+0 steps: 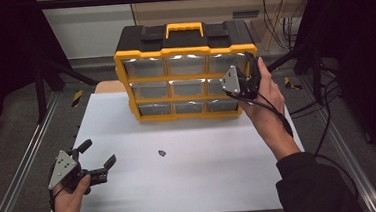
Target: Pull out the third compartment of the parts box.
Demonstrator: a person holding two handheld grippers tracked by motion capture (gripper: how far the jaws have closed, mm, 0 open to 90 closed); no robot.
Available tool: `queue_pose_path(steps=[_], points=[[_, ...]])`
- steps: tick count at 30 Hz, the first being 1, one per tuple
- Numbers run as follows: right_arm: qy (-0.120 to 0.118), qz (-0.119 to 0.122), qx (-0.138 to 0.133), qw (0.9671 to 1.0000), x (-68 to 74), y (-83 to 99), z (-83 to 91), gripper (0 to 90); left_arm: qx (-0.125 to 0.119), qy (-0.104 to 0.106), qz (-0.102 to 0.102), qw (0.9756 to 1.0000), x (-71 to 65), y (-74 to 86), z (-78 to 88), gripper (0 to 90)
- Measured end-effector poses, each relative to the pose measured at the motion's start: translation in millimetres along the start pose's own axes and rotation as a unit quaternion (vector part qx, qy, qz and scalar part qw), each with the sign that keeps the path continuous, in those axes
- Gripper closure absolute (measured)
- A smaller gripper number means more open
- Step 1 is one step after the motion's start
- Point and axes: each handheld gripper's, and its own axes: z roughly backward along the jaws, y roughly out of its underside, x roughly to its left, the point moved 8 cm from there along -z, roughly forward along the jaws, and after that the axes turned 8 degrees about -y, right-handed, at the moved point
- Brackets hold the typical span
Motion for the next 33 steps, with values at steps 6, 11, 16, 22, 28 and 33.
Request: queue_pose_path(steps=[6,11,16,22,28,33], points=[[0.021,0.058,0.009,0.998,4.1,-2.3,-3.2,55.4,0.001,0.002,-0.004,1.0,-1.4,0.3,-0.2,0.8],[0.033,0.106,0.013,0.9937,7.9,-5.4,-6.5,65.7,0.002,0.002,-0.006,1.0,-1.6,0.5,-0.6,0.8],[0.042,0.14,0.018,0.9891,8.9,-7.4,-11.9,73.2,0.003,0.004,-0.007,1.0,-2.0,0.8,-0.7,0.8],[0.049,0.162,0.019,0.9854,9.9,-8.2,-16.8,75.6,0.002,0.004,-0.006,1.0,-1.9,0.7,-0.8,0.9],[0.058,0.184,0.022,0.9808,9.9,-8.8,-18.0,78.1,0.002,0.005,-0.006,1.0,-1.9,0.8,-0.8,0.9],[0.073,0.201,0.028,0.9764,10.3,-8.7,-18.6,81.8,0.003,0.005,-0.008,0.9999,-2.7,0.7,-0.7,0.9]])
